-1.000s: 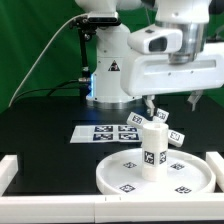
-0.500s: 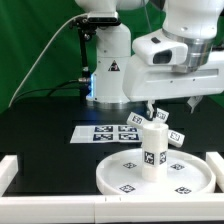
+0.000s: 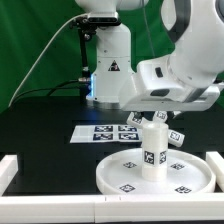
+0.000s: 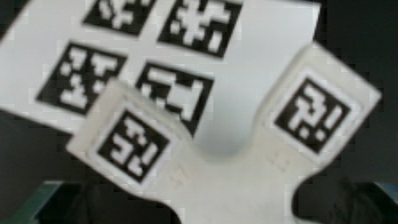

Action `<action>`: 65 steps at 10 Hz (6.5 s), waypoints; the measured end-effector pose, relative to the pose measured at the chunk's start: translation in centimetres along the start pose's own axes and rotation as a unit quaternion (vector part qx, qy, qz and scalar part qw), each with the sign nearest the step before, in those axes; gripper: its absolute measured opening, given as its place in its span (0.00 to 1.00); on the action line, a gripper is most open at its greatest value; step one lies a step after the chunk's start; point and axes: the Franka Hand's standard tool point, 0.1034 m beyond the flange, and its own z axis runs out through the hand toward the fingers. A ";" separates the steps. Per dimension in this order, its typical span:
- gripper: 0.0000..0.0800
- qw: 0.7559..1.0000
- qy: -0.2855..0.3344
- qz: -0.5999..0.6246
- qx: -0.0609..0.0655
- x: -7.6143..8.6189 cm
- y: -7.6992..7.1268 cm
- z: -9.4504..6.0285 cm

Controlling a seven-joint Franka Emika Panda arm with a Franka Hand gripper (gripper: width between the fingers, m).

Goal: Assemble round table

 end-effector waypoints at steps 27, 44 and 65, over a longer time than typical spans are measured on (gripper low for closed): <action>0.53 1.000 0.009 0.015 0.001 1.4 -0.2 2.9; 0.81 0.973 0.124 0.055 0.186 -1.8 2.6 -2.3; 0.81 0.770 0.034 0.484 0.414 -0.3 4.1 -0.5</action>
Offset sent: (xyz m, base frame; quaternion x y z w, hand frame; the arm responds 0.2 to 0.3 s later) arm -0.0252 0.0192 -0.0151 0.0079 0.0317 0.0259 0.9991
